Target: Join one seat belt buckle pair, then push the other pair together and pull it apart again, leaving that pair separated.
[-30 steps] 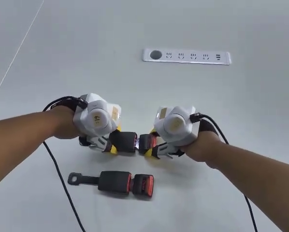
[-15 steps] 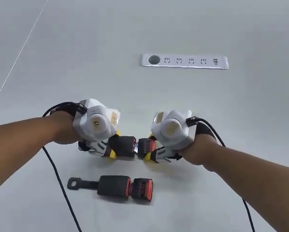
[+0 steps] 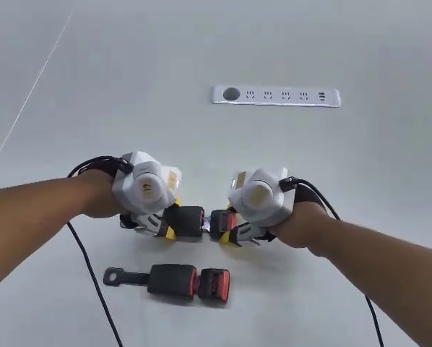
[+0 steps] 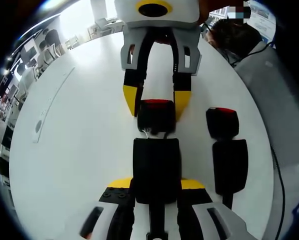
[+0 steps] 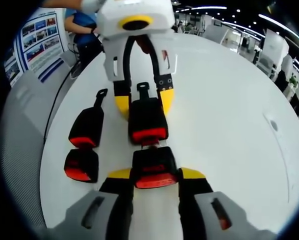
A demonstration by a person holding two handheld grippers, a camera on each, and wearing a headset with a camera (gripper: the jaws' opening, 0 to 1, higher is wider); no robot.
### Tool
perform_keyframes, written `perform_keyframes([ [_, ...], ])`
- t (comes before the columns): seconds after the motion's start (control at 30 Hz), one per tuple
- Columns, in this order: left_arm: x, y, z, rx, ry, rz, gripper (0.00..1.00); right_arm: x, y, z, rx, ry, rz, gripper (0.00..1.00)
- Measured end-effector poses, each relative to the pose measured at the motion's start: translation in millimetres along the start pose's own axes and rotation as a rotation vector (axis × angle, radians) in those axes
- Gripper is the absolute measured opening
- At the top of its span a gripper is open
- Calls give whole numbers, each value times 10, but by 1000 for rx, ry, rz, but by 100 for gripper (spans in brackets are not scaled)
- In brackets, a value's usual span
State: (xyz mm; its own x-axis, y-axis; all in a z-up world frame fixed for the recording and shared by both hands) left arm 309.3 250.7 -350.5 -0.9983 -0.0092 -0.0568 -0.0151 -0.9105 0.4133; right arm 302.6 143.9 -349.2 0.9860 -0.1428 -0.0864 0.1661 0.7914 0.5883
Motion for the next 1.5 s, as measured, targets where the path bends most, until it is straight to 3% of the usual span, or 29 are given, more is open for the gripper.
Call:
perform_keyframes([
  [0.1,1,5,3,7,1,8,33,5,-57,60,-16,4,-8,34],
  [0.4,22,33,20,12,5,17,33,7,-90,88,10,6,-9,34],
  [1.13,66,92,63,20,3,20,33,50,-600,448,24,-2,-14,35],
  [1.5,22,31,27,13,1,18,33,69,-890,659,4,-10,-34,35],
])
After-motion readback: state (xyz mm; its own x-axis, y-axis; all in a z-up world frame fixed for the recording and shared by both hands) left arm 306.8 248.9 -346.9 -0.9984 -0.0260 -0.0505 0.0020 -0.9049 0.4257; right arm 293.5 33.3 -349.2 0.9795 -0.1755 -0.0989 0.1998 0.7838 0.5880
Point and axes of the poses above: the centre of the closed fingertips' face, and the gripper's own axes: z roughly backward along the fingers, x roughly to its right, y roughly out of its top, the point moved 3 cm from there along z, roughly backward along the fingers, and after that the axes turned 4 degrees about y, right-handed, at the moved point
